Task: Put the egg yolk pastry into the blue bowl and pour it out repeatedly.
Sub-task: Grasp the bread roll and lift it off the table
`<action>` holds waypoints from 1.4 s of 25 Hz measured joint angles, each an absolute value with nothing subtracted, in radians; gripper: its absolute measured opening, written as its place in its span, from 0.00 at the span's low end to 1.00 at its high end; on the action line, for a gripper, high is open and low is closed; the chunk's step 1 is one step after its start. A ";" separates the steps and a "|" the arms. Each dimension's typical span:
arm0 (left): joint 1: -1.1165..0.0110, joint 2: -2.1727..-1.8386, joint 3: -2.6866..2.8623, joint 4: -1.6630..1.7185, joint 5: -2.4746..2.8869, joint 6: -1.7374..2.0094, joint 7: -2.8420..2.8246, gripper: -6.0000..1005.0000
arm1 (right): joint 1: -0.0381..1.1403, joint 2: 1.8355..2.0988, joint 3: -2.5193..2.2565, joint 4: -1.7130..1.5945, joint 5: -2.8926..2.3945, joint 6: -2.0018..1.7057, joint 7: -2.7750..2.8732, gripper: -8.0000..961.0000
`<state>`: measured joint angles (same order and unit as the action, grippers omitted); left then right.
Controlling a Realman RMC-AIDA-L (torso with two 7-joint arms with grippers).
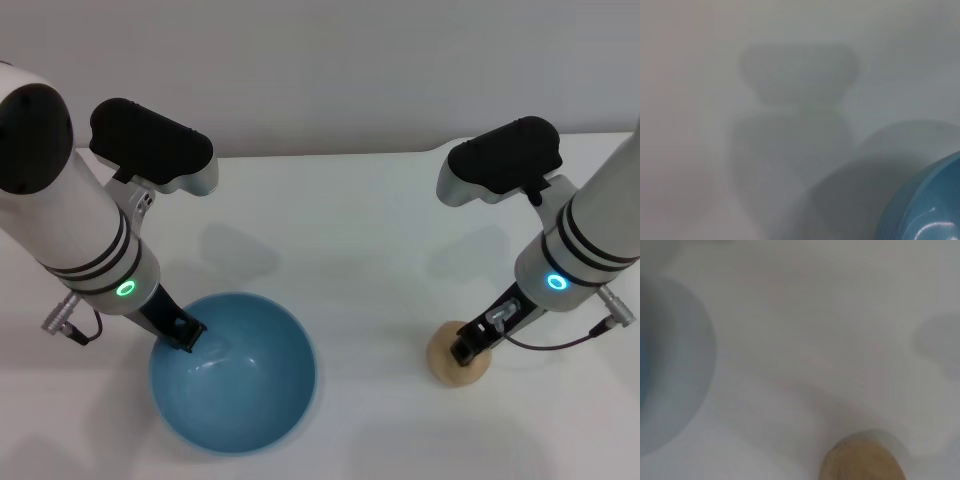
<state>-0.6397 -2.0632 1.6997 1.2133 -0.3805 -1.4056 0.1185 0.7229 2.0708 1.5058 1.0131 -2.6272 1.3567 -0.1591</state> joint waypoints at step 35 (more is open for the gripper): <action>-0.648 -2.063 1.702 1.190 -0.380 -1.411 0.126 0.00 | 0.716 2.071 1.510 1.179 -2.617 1.400 -0.149 0.14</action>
<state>-0.6479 -2.0631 1.7017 1.1903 -0.3803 -1.4109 0.1256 0.7156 2.0713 1.5100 1.1790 -2.6166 1.3998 -0.1489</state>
